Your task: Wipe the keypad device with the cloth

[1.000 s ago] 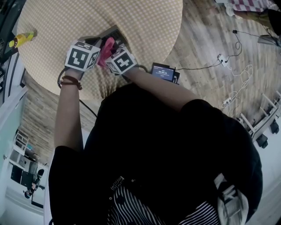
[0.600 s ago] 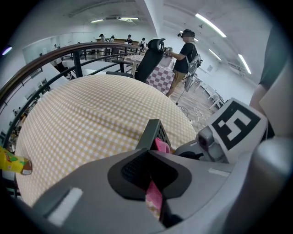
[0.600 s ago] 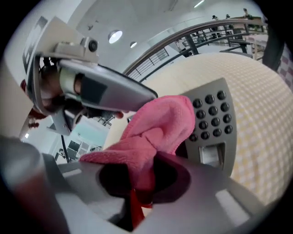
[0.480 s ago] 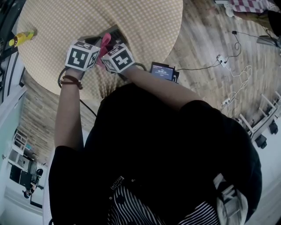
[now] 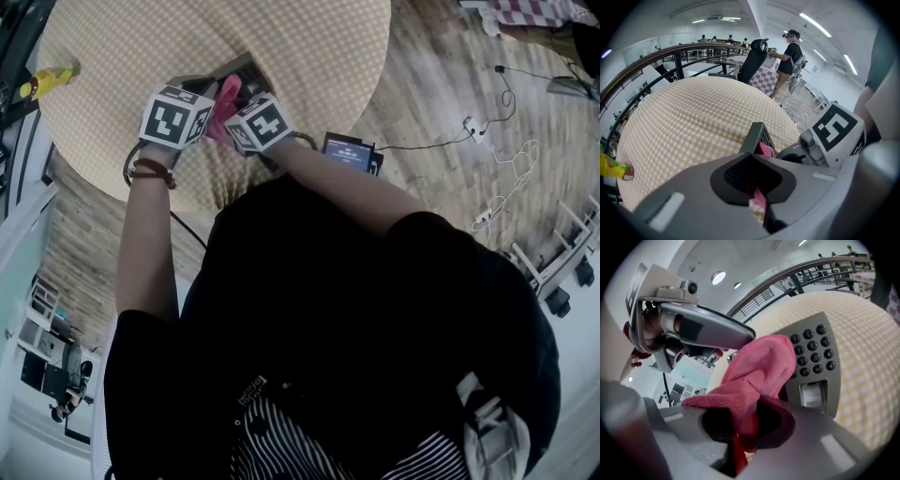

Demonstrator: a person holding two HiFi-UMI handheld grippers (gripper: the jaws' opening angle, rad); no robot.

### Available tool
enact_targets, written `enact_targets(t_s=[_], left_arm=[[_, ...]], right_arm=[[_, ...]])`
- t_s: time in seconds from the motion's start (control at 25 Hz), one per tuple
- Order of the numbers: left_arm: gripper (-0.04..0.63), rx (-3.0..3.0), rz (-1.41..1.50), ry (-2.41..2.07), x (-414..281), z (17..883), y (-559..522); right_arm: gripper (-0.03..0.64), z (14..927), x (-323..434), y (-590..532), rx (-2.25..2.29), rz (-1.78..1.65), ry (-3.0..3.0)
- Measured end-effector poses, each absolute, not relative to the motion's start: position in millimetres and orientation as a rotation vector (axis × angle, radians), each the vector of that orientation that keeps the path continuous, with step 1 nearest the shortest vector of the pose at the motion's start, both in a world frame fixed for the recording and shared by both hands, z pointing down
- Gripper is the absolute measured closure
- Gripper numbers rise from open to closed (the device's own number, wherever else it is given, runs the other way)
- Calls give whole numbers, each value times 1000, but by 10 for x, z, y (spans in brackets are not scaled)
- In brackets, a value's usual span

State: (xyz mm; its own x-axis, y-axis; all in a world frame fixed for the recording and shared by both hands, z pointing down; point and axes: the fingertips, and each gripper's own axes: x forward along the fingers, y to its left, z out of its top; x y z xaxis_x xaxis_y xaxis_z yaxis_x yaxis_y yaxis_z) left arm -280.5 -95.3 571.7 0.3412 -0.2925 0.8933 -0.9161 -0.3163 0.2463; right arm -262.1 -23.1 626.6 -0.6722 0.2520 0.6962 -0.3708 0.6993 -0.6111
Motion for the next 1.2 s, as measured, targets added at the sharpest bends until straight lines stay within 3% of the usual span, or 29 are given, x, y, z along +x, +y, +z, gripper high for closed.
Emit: enact_targets(t_s=[0.36, 0.72, 1.2], left_arm=[[594, 1801, 978, -1087, -2817, 5713, -948], [594, 1806, 978, -1082, -2815, 5719, -956], [594, 1809, 981, -1076, -2798, 5705, -938]], right_arm=[[552, 6403, -2493, -170, 138, 1017, -1989], [552, 6017, -2821, -389, 137, 1029, -2102], [552, 6353, -2571, -138, 107, 1063, -1984]])
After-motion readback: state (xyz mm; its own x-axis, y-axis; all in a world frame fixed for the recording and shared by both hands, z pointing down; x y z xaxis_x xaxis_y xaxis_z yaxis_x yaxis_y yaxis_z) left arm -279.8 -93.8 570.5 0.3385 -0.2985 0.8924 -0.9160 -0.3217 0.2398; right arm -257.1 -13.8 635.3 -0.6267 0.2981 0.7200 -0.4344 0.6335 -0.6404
